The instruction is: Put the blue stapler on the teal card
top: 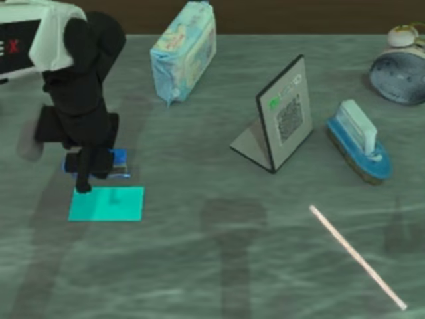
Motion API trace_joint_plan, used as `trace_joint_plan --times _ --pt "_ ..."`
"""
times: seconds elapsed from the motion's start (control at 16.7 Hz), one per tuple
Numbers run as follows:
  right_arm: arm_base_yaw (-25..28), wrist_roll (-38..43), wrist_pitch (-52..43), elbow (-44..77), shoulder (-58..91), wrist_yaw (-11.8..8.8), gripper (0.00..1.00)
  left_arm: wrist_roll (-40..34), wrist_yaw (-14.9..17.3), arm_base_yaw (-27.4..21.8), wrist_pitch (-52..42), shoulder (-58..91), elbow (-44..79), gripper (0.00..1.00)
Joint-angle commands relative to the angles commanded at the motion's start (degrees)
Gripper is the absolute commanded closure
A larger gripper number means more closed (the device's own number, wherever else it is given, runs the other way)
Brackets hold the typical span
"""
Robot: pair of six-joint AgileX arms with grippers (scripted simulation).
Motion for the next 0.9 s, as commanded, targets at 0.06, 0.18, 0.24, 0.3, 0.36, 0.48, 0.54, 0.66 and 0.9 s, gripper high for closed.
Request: trace_joint_plan --times 0.06,0.18,0.24,0.3,0.36,0.48,0.54,0.66,0.9 --pt "0.0 0.0 0.0 0.0 0.0 0.0 0.0 0.1 0.0 0.1 2.8 0.8 -1.8 1.0" --pt "0.0 0.0 0.0 0.0 0.0 0.0 0.0 0.4 0.0 0.3 6.8 2.3 -4.8 1.0" --pt "0.0 0.0 0.0 0.0 0.0 0.0 0.0 0.5 0.0 0.4 7.9 2.7 -5.7 1.0" --pt "0.0 0.0 0.0 0.0 0.0 0.0 0.0 0.6 0.0 0.4 8.4 2.9 -6.1 1.0" --pt "0.0 0.0 0.0 0.0 0.0 0.0 0.0 0.6 0.0 0.4 8.4 3.0 -6.2 1.0" --pt "0.0 0.0 0.0 0.0 0.0 0.0 0.0 0.6 0.0 0.4 8.4 3.0 -6.2 1.0" --pt "0.0 0.0 0.0 0.0 0.0 0.0 0.0 0.6 0.0 0.4 8.4 3.0 -6.2 0.92" --pt "0.0 0.0 0.0 0.0 0.0 0.0 0.0 0.6 0.0 0.4 8.4 3.0 -6.2 0.77" --pt "0.0 0.0 0.0 0.0 0.0 0.0 0.0 0.6 0.0 0.4 8.4 3.0 -6.2 0.47"
